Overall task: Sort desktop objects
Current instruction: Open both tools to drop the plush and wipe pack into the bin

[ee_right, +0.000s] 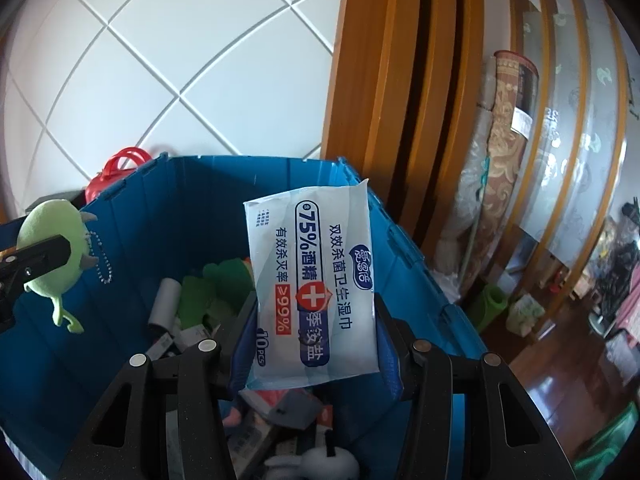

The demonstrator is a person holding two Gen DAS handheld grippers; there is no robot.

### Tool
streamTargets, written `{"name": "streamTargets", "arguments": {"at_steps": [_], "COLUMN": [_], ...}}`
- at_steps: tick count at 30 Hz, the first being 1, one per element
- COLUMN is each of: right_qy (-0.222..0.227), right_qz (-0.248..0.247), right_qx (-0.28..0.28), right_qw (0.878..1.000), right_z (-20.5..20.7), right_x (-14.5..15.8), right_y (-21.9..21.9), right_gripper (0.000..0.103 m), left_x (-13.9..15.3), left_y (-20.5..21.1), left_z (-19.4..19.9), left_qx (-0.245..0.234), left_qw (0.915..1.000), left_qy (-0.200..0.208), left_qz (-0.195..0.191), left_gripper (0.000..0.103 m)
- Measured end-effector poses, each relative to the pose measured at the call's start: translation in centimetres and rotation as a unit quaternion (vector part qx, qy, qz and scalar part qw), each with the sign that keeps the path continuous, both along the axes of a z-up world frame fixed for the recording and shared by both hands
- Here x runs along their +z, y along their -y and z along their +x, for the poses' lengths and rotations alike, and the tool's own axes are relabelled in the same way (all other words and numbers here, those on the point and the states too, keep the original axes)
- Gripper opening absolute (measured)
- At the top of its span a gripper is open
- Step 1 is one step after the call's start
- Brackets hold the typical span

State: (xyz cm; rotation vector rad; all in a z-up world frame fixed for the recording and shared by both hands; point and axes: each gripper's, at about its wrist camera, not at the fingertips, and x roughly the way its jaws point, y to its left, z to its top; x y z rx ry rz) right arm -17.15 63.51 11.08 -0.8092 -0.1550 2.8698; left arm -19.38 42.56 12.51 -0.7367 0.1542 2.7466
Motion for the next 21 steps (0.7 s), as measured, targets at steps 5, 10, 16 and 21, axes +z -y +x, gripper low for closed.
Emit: {"name": "streamTargets", "arguments": {"at_steps": [5,10,16,21], "right_qy": [0.017,0.024,0.024,0.015], "right_qz": [0.021,0.036,0.050,0.052], "right_qx": [0.009,0.012,0.012,0.010], "right_qw": [1.000,0.999,0.998,0.998], "right_z": [-0.4,-0.6,-0.5,-0.3], "right_x": [-0.2,-0.4,-0.3,-0.2], "right_y": [0.7,1.1,1.6,1.7], "right_gripper": [0.052,0.053,0.076,0.086], "left_x": [-0.2,-0.2,-0.3,-0.4], "left_y": [-0.6,-0.6,-0.7,-0.7], "left_z": [0.0,-0.3,-0.5,-0.4], "left_qx": [-0.006,-0.008,-0.010,-0.009], "left_qw": [0.9998,0.9998,0.9996,0.9997], "left_qy": [-0.001,0.008,0.015,0.012], "left_qz": [-0.020,-0.019,-0.020,-0.021], "left_gripper": [0.061,0.061,0.061,0.061]}}
